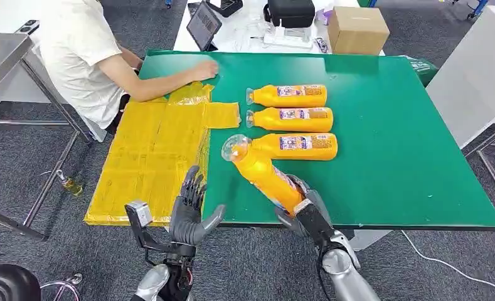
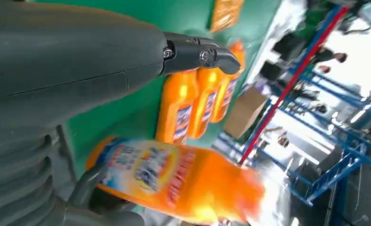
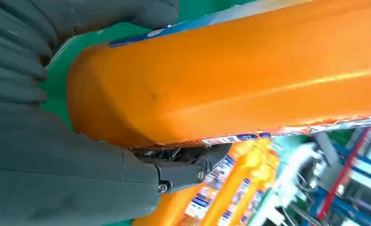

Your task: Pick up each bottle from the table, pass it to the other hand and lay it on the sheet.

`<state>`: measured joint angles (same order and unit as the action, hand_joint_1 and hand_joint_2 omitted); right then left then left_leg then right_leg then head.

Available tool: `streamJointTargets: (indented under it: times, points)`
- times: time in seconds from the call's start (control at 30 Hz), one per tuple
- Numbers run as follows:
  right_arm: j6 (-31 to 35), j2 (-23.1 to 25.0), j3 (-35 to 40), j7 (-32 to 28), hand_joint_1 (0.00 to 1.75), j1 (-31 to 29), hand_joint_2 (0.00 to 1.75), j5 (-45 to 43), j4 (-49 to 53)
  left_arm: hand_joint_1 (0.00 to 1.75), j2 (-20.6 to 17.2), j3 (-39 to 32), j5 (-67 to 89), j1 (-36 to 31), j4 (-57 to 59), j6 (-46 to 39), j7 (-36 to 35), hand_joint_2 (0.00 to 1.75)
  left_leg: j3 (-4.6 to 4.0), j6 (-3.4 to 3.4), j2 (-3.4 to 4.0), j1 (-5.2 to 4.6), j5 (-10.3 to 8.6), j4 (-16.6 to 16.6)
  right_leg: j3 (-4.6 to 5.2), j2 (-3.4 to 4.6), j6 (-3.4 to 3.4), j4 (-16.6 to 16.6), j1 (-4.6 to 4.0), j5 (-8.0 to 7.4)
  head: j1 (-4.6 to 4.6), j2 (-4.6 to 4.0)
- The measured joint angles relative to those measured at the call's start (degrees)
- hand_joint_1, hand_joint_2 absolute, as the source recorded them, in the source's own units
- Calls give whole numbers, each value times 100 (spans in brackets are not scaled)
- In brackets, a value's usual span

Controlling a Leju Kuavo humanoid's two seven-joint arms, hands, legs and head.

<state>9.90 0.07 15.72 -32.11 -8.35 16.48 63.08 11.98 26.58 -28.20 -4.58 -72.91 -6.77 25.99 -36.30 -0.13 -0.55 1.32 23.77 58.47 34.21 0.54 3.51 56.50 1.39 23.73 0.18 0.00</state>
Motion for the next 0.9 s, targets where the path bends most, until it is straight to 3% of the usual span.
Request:
streamJointTargets:
  times: [0.3, 0.9]
  points:
    - [271, 273, 418, 79, 175, -53, 175, 418, -38, 0, -2, 230, -306, -104, 116, 688, -129, 175, -6, -1, 1, 3, 0, 0, 8, 0, 0, 0, -2, 0, 0, 0]
    - [321, 426, 754, 76, 175, -206, 175, 536, -306, 0, -4, 286, -303, -182, 179, 778, -107, 175, -11, -1, 0, 0, -1, 0, 9, 0, 0, 1, 0, 0, 2, 0]
